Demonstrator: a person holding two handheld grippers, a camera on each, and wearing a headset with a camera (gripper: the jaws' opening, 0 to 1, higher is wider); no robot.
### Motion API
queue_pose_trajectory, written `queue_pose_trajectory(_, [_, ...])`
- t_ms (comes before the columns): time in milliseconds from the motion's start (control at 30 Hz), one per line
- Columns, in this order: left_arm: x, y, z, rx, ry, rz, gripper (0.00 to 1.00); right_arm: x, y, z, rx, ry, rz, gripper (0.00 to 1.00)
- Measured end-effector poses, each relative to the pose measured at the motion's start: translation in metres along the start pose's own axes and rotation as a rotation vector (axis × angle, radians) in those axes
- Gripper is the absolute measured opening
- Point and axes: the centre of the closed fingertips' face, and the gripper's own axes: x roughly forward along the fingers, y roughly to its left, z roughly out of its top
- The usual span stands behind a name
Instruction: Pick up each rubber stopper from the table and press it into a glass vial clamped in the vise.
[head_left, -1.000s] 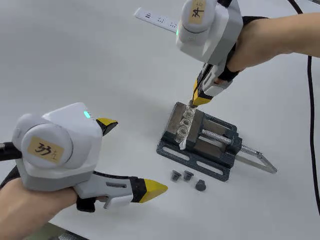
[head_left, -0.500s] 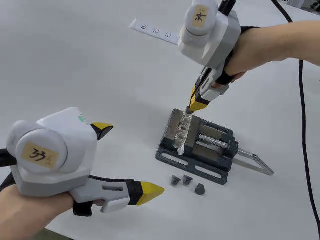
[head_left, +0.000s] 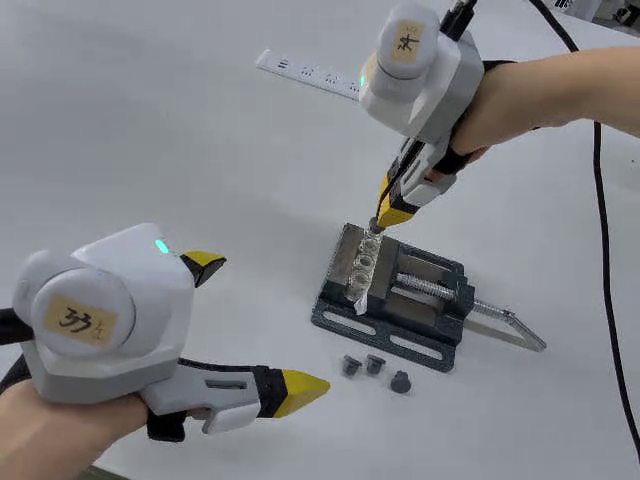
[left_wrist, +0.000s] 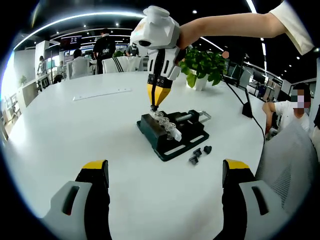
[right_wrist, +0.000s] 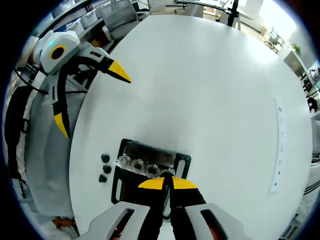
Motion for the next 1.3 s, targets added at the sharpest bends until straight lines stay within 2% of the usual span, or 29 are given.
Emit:
queue_pose_trajectory(533, [-0.001, 0.0, 0.002, 0.006, 0.008, -0.006, 0.94, -0.003, -0.002, 0.0, -0.023, -0.017, -0.001, 0.0])
queue_pose_trajectory(667, [-0.001, 0.001, 0.002, 0.008, 0.008, -0.006, 0.94, -0.005, 0.0, 0.006, -0.016, -0.059, 0.0, 0.01])
queue_pose_trajectory(800, [-0.002, 0.0, 0.001, 0.009, 0.012, -0.007, 0.94, -0.006, 0.011, 0.005, -0.02, -0.088, 0.012, 0.14])
queue_pose_trajectory(1100, [-0.003, -0.002, 0.002, 0.01, 0.01, -0.006, 0.94, -0.007, 0.018, 0.0, -0.011, -0.158, -0.014, 0.44])
queue_pose_trajectory(1300, [-0.004, -0.001, 0.003, 0.011, 0.006, -0.007, 0.94, -0.005, 0.031, -0.005, 0.001, -0.188, -0.029, 0.63])
